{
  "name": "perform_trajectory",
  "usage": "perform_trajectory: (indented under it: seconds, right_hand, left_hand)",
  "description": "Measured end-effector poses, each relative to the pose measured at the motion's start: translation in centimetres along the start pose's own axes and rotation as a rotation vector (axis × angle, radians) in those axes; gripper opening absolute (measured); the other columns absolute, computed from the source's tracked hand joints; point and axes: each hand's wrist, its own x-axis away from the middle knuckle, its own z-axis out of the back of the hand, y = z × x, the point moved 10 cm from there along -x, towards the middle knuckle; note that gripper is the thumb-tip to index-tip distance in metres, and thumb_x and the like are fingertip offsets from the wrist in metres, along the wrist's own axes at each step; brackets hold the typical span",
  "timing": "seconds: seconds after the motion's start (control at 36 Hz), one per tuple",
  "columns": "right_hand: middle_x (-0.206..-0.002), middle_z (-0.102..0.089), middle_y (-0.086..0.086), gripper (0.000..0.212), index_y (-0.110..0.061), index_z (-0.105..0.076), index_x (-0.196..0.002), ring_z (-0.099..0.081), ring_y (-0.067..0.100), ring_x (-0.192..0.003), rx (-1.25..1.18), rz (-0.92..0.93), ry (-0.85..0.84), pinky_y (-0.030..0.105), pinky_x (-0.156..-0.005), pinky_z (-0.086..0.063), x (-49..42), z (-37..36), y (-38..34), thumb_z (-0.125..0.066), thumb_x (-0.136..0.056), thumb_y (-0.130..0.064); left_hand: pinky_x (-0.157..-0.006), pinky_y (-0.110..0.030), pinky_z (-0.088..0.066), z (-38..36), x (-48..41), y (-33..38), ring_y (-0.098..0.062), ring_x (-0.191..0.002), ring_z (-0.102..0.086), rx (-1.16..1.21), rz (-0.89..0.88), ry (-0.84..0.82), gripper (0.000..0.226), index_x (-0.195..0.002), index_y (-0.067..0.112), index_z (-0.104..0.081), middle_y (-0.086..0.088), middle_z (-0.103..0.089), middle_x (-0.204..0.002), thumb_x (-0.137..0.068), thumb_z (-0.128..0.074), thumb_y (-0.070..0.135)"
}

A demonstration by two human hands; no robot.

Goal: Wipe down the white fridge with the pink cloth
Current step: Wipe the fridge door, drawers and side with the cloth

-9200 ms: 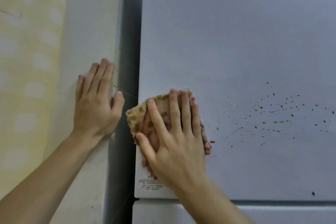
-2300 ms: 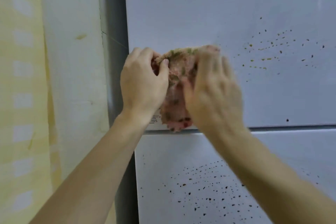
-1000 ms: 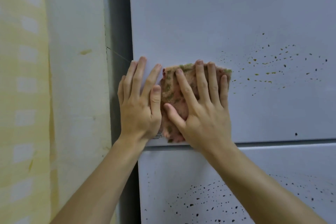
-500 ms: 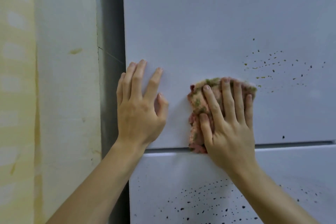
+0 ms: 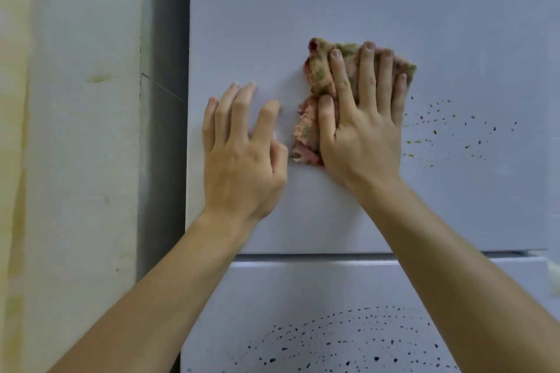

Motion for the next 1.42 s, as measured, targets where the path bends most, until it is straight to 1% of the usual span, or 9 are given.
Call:
perform_trajectory:
  seconds: [0.19, 0.33, 0.5, 0.69, 0.83, 0.97, 1.11, 1.28, 1.42]
  right_hand:
    - [-0.172, -0.018, 0.02, 0.06, -0.014, -0.029, -0.165, -0.012, 0.038, -0.161, -0.051, 0.049, -0.052, 0.057, -0.131, -0.01, 6.5, 0.8, 1.0, -0.032, -0.107, -0.03]
    - [-0.173, -0.018, 0.017, 0.06, -0.016, -0.03, -0.164, -0.011, 0.032, -0.162, -0.073, 0.134, -0.106, 0.056, -0.131, -0.012, 10.0, 1.3, 1.0, -0.036, -0.105, -0.026]
    - [-0.173, -0.022, 0.012, 0.062, -0.028, -0.038, -0.162, -0.013, 0.028, -0.162, -0.104, 0.11, -0.042, 0.049, -0.132, -0.01, 5.1, 1.1, 0.8, -0.038, -0.1, -0.03]
    - [-0.175, -0.018, 0.009, 0.059, -0.037, -0.032, -0.163, -0.01, 0.028, -0.163, -0.032, 0.013, 0.02, 0.047, -0.133, -0.006, -1.6, -0.1, 0.6, -0.03, -0.108, -0.057]
    - [-0.174, -0.019, 0.009, 0.056, -0.03, -0.031, -0.164, -0.011, 0.028, -0.163, -0.051, 0.053, 0.019, 0.051, -0.132, -0.01, 2.0, 0.4, 1.0, -0.03, -0.11, -0.044]
    - [-0.175, -0.014, 0.008, 0.057, -0.022, -0.025, -0.166, -0.007, 0.025, -0.163, -0.048, 0.067, -0.061, 0.051, -0.132, -0.013, 7.2, 0.9, 1.9, -0.028, -0.111, -0.037]
    - [-0.175, -0.015, 0.008, 0.057, -0.018, -0.026, -0.165, -0.009, 0.027, -0.163, -0.073, 0.101, -0.091, 0.053, -0.131, -0.017, 10.4, 1.6, 2.6, -0.033, -0.11, -0.032]
    - [-0.173, -0.02, 0.014, 0.057, -0.018, -0.034, -0.163, -0.012, 0.03, -0.162, -0.111, 0.089, -0.035, 0.055, -0.13, -0.017, 7.5, 1.4, 2.7, -0.038, -0.108, -0.03]
    - [-0.171, -0.024, 0.018, 0.058, -0.029, -0.042, -0.16, -0.016, 0.032, -0.162, -0.1, -0.018, 0.064, 0.054, -0.13, -0.013, 0.7, 1.0, 3.2, -0.041, -0.103, -0.043]
  left_hand:
    - [-0.13, -0.052, -0.014, -0.5, 0.3, 0.5, -0.04, -0.149, -0.038, 0.016, 0.026, 0.008, 0.038, -0.131, 0.008, -0.061, -0.022, -0.048, -0.152, -0.095, -0.049, 0.009]
    - [-0.131, -0.051, -0.009, -0.8, 0.3, 0.6, -0.039, -0.15, -0.036, 0.01, 0.046, 0.013, 0.038, -0.132, 0.008, -0.058, -0.021, -0.046, -0.153, -0.095, -0.048, 0.009]
    - [-0.125, -0.056, -0.026, -1.4, 0.5, 0.5, -0.042, -0.15, -0.035, 0.019, 0.045, 0.012, 0.037, -0.133, 0.005, -0.058, -0.024, -0.045, -0.153, -0.098, -0.048, 0.012]
    - [-0.123, -0.058, -0.029, -1.6, 0.6, 0.3, -0.041, -0.15, -0.034, 0.011, 0.031, 0.027, 0.041, -0.136, 0.006, -0.057, -0.024, -0.045, -0.154, -0.098, -0.047, 0.017]
    - [-0.124, -0.057, -0.028, -1.4, 0.6, 0.1, -0.041, -0.148, -0.036, 0.016, 0.039, 0.034, 0.039, -0.134, 0.006, -0.057, -0.024, -0.045, -0.152, -0.097, -0.05, 0.016]
    - [-0.126, -0.056, -0.016, -0.6, -0.3, 0.6, -0.037, -0.146, -0.037, -0.014, 0.065, 0.059, 0.044, -0.133, 0.013, -0.06, -0.018, -0.047, -0.15, -0.093, -0.057, 0.031]
    - [-0.127, -0.052, -0.012, -1.1, -1.0, 2.8, -0.035, -0.149, -0.032, 0.034, 0.001, 0.035, 0.048, -0.136, 0.014, -0.06, -0.017, -0.045, -0.155, -0.096, -0.051, 0.037]
    - [-0.126, -0.053, -0.02, -2.3, -1.0, 3.8, -0.038, -0.149, -0.035, 0.008, -0.035, 0.008, 0.049, -0.143, 0.013, -0.057, -0.018, -0.045, -0.158, -0.098, -0.048, 0.03]
    - [-0.12, -0.058, -0.028, -2.0, -1.8, 4.0, -0.041, -0.142, -0.041, 0.018, 0.0, 0.069, 0.042, -0.132, 0.008, -0.063, -0.02, -0.05, -0.15, -0.093, -0.053, 0.018]
